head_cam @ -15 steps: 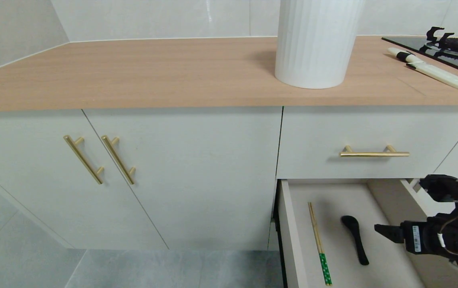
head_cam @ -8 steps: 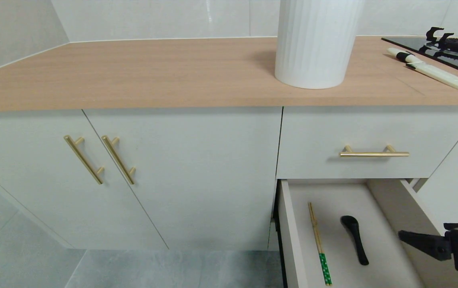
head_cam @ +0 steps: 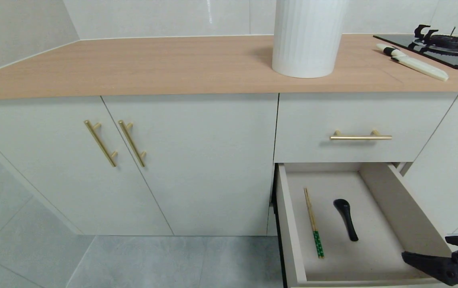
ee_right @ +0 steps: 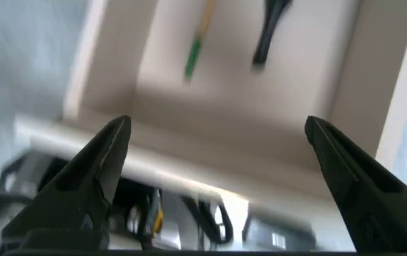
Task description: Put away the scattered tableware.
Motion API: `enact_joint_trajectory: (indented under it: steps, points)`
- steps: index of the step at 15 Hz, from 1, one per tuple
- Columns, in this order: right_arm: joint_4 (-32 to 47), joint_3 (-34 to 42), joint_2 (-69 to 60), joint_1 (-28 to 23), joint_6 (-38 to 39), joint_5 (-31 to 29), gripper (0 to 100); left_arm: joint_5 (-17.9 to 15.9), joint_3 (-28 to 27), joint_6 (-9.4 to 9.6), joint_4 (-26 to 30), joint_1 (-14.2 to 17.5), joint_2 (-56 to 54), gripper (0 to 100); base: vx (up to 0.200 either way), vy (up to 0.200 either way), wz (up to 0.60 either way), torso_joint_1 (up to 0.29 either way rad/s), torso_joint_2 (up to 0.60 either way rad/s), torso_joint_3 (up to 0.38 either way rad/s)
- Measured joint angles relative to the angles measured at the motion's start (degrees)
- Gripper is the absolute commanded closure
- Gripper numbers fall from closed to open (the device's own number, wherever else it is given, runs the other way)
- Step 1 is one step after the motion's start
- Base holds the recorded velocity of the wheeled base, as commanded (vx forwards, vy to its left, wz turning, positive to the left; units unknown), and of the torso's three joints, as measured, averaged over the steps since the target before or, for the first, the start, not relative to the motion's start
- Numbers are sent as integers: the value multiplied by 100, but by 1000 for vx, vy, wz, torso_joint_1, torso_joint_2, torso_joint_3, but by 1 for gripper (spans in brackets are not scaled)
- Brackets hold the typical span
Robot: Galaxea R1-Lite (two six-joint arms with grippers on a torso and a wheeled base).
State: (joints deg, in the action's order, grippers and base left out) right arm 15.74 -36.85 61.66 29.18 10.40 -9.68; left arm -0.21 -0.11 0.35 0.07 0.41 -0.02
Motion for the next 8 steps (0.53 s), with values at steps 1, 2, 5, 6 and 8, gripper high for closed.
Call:
enact_joint_trajectory:
  steps: [1,2,5,6,8]
  points:
    - [77,0,2,11,-68,0,0,0,-2,0,0,0,0,0,-200,0,0,7,-7,2]
    - [188,-5,5,20,-193,7,0,-1,0,2,0,0,0,0,-200,0,0,-2,12,12]
    - [268,15,24,61,-249,22,0,0,0,11,4,0,0,0,-133,0,0,2,-3,0]
    - [366,34,60,113,-249,29,0,0,0,9,2,0,0,0,0,0,0,0,0,0]
    - [533,39,254,168,-241,46,0,0,0,-4,2,0,0,0,0,0,0,0,0,0]
